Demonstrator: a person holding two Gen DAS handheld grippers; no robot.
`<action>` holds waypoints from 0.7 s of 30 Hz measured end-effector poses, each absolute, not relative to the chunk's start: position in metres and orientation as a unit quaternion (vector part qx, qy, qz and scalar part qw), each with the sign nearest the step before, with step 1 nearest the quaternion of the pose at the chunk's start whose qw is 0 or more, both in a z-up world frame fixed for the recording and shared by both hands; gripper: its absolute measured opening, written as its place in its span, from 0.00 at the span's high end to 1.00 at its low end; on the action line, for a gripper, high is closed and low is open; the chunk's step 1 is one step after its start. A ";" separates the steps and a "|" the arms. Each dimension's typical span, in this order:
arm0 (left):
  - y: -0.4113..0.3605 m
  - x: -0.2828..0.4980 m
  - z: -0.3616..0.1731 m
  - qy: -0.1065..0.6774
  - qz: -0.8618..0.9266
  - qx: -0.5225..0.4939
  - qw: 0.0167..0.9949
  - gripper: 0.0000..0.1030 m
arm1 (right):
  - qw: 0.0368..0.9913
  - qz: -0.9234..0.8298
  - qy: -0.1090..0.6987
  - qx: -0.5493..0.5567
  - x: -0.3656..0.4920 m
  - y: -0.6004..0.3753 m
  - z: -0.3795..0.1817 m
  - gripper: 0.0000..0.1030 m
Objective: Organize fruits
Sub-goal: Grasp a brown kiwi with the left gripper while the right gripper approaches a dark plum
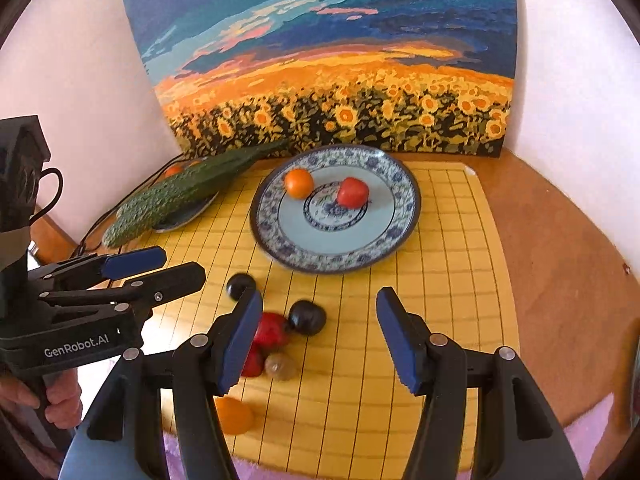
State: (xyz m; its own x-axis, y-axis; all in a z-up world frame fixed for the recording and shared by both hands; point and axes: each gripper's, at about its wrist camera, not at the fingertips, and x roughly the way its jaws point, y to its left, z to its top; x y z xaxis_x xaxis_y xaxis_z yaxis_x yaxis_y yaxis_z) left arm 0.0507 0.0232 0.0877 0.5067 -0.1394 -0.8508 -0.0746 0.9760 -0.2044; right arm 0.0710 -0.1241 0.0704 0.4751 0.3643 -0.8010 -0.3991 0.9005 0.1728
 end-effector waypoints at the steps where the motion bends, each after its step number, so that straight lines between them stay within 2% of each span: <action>1: 0.024 0.048 0.087 0.498 -0.018 -0.108 0.860 0.40 | 0.857 0.224 0.464 -0.019 0.068 -0.123 0.069 0.41; 21: 0.016 0.024 0.048 0.550 0.024 -0.114 0.827 0.40 | 0.828 0.245 0.503 -0.037 0.056 -0.142 0.038 0.41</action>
State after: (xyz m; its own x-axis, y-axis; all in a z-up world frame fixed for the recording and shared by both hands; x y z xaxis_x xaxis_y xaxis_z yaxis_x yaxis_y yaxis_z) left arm 0.0236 0.0159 0.0481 0.3940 -0.0867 -0.9150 -0.1652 0.9727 -0.1632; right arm 0.0558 -0.1424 0.0381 0.3741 0.3696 -0.8505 -0.4434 0.8768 0.1860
